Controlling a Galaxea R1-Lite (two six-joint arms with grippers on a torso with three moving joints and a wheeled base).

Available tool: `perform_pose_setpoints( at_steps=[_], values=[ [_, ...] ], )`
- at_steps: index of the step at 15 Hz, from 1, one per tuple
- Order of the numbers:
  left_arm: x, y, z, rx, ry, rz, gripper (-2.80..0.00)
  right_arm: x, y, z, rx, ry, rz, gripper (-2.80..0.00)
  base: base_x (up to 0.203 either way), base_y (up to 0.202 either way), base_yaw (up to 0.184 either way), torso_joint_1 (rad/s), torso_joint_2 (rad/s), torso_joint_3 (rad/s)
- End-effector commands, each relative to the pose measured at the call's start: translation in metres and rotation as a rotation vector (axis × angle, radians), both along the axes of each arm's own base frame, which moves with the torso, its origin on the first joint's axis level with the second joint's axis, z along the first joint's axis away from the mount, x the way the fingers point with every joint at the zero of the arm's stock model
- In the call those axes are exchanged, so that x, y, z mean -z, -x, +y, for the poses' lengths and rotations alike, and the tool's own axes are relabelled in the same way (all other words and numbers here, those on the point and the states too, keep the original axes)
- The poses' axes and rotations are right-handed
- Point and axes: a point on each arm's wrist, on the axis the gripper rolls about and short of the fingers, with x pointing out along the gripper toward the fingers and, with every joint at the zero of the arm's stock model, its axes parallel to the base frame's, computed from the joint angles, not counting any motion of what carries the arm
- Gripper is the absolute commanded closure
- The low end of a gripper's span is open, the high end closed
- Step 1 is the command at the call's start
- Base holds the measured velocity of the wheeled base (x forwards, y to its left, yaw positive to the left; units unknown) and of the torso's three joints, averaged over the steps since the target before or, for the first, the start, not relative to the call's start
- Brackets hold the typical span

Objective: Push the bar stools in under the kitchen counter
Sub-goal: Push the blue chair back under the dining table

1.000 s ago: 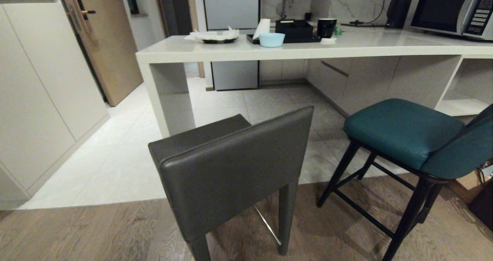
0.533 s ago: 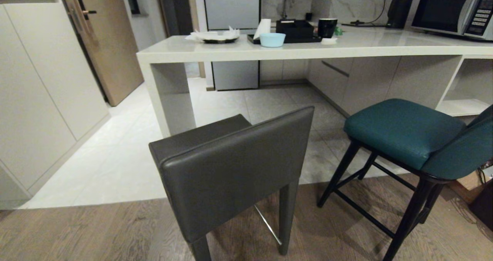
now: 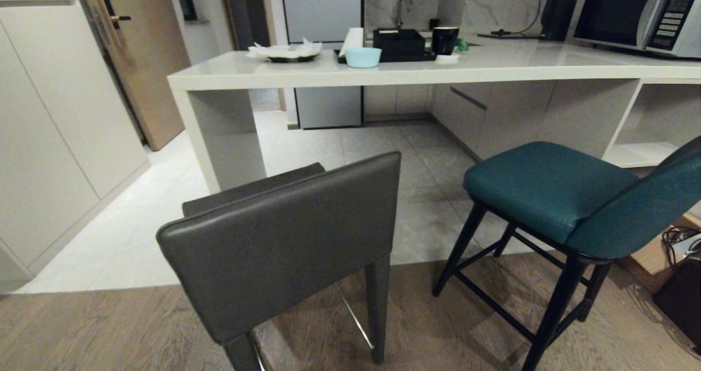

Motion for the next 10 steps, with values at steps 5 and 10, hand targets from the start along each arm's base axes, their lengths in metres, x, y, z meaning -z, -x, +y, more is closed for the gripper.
perform_pose_setpoints(
  at_steps=[5, 10],
  values=[
    [0.0000, -0.0001, 0.0000, 0.000, 0.000, 0.002, 0.00, -0.0001, -0.0001, 0.0000, -0.001, 0.000, 0.001, 0.00, 0.000, -0.192, 0.003, 0.002, 0.00, 0.003],
    [0.0000, -0.0001, 0.0000, 0.000, 0.000, 0.002, 0.00, -0.0001, -0.0001, 0.0000, 0.000, 0.000, 0.001, 0.00, 0.000, -0.192, 0.001, 0.002, 0.00, 0.003]
  ],
)
